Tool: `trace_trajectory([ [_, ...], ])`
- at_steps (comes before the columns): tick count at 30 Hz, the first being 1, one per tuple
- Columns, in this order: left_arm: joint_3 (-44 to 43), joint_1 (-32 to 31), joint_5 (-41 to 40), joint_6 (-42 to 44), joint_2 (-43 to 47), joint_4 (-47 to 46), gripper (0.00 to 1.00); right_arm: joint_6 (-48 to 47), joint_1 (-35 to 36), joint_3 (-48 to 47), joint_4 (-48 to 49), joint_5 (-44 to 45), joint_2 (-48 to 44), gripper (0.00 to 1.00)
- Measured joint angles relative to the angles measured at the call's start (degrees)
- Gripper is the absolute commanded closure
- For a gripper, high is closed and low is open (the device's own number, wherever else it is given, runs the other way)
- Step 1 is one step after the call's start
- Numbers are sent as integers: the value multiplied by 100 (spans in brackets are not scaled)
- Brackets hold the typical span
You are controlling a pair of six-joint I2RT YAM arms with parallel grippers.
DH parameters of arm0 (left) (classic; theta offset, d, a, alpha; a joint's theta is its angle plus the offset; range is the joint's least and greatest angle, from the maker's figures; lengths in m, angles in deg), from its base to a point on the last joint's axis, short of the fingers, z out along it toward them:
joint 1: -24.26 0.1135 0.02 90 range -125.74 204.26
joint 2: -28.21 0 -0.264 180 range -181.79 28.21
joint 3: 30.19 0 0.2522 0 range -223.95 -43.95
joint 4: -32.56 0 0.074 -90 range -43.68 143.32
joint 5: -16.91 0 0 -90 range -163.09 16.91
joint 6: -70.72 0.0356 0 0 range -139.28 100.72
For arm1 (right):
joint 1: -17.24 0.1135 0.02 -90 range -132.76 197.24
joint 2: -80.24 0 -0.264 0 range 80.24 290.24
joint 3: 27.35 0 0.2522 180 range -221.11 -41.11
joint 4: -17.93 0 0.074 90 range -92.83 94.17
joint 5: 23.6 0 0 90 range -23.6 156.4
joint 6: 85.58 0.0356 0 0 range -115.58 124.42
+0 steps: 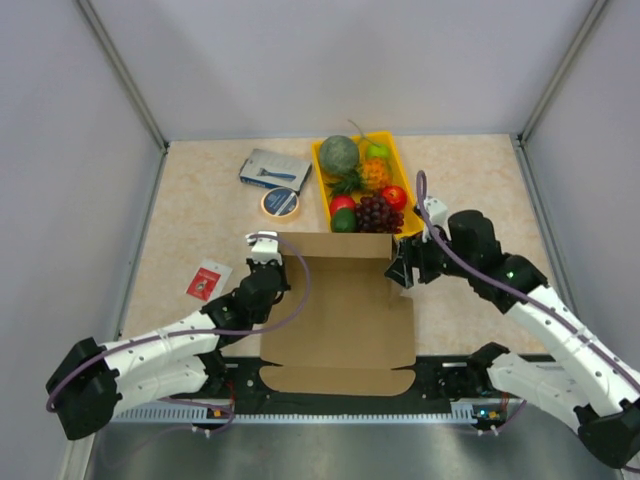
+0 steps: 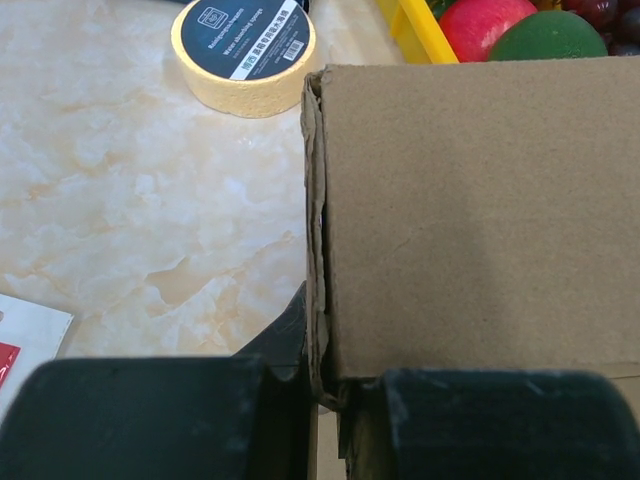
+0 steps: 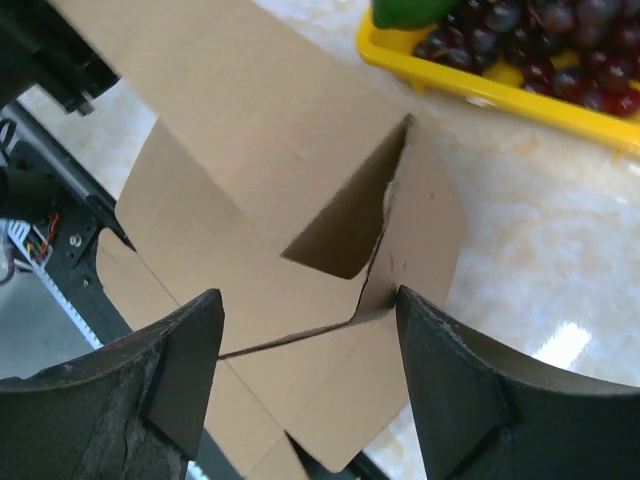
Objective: Fold the paper box
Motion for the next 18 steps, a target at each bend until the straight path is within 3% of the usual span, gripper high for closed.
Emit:
trace_trajectory([
  [6,0,0,-15,33,-15,33,100,-420,2,890,1202,-586,-374,30],
  [11,0,7,-118,107,-13,120,100,-625,94,1156,1663,-352,-289,33],
  [18,0,7,-118,105,-11,105,100,-651,177,1408,2406,-719,-466,24],
])
